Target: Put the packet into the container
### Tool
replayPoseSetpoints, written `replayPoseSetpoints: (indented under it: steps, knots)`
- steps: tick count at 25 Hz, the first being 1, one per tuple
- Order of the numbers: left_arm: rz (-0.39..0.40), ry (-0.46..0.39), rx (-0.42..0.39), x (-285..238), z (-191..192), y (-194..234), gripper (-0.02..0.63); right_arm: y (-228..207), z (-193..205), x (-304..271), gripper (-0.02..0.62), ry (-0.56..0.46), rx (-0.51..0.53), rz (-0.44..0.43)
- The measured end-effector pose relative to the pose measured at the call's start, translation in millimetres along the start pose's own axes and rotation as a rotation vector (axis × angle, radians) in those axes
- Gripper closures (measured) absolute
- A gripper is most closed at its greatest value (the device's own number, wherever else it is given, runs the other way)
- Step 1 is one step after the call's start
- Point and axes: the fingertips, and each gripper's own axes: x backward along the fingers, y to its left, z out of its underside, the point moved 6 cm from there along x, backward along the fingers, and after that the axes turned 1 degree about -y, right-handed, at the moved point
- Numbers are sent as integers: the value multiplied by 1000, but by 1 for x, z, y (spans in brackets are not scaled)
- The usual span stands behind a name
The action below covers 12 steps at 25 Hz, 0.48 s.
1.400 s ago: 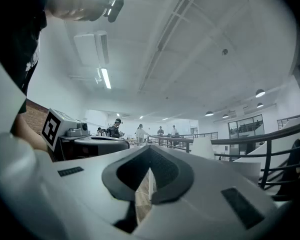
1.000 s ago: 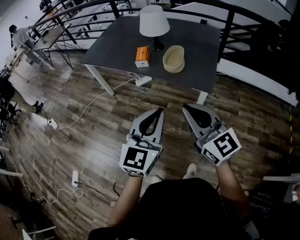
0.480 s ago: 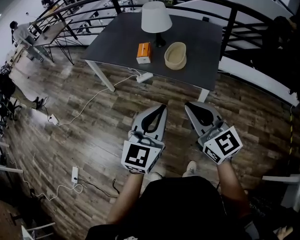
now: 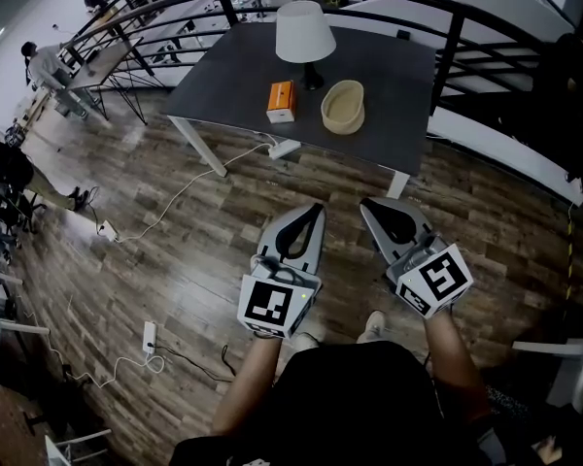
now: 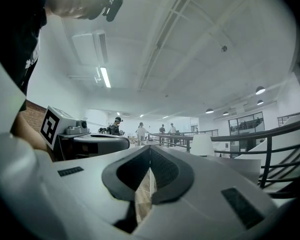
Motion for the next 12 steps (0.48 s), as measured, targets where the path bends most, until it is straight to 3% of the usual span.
replayPoseSetpoints:
  steps: [9, 12]
  knots:
    - [-16, 5, 4, -13, 4, -18, 600, -16, 6, 14, 591, 16, -2, -20]
    - [-34, -7, 46, -22, 4, -29, 600, -27, 10, 22, 591, 14, -3, -36]
